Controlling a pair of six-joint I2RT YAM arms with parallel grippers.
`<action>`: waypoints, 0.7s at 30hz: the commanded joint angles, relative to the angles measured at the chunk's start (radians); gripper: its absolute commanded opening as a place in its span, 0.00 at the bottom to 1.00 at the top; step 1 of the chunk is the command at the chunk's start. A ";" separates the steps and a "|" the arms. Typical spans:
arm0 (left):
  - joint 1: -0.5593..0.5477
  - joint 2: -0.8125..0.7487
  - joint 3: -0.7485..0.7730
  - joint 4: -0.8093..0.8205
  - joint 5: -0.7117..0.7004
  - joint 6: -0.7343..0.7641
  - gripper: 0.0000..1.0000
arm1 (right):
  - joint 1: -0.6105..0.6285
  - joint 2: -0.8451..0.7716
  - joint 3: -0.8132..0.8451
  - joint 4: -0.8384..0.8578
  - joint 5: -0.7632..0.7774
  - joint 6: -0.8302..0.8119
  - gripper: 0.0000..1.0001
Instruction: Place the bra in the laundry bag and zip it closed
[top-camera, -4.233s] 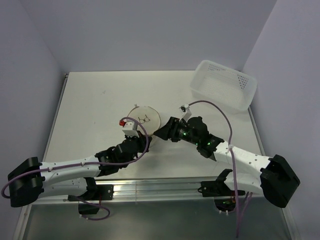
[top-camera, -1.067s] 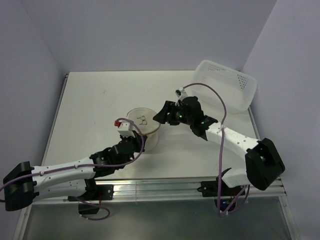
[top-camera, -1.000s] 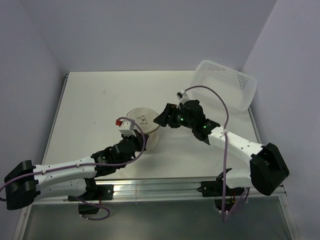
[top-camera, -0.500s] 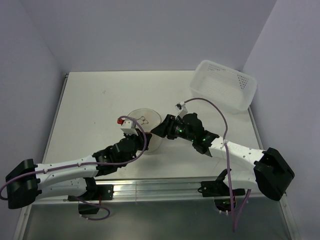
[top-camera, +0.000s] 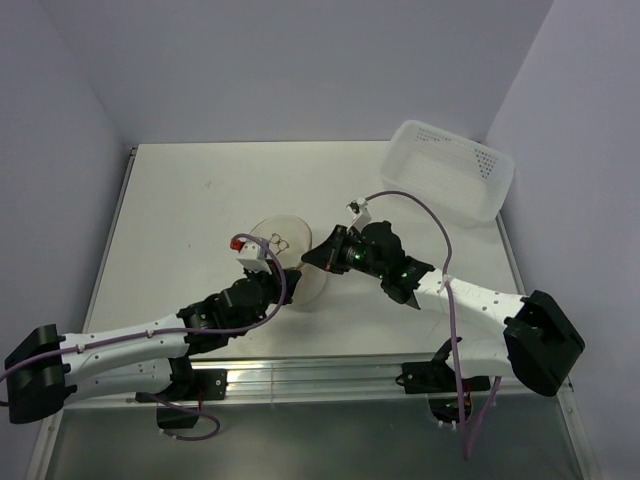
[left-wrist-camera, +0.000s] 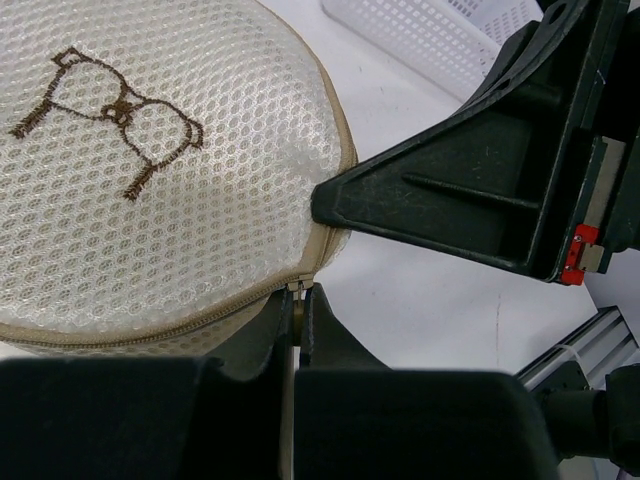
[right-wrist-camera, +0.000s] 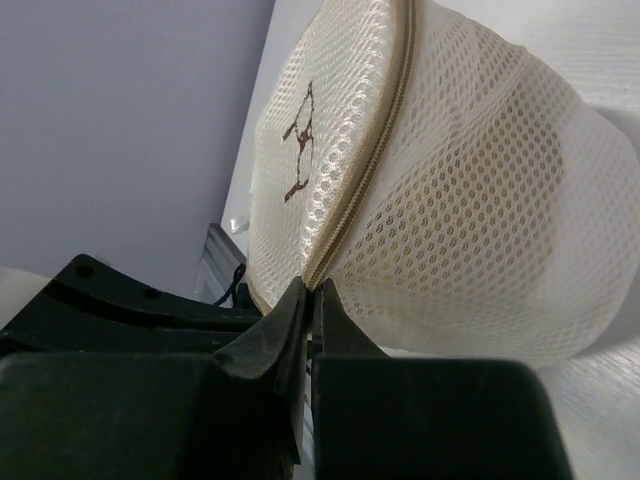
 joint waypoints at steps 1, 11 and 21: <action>-0.001 -0.064 -0.013 -0.021 0.005 0.002 0.00 | -0.016 0.011 0.062 0.031 0.074 -0.036 0.00; -0.001 -0.269 -0.050 -0.345 -0.143 -0.004 0.00 | -0.221 0.048 0.076 -0.003 -0.041 -0.150 0.00; 0.000 -0.297 -0.033 -0.350 -0.159 -0.012 0.00 | -0.243 0.077 0.092 -0.006 -0.115 -0.193 0.00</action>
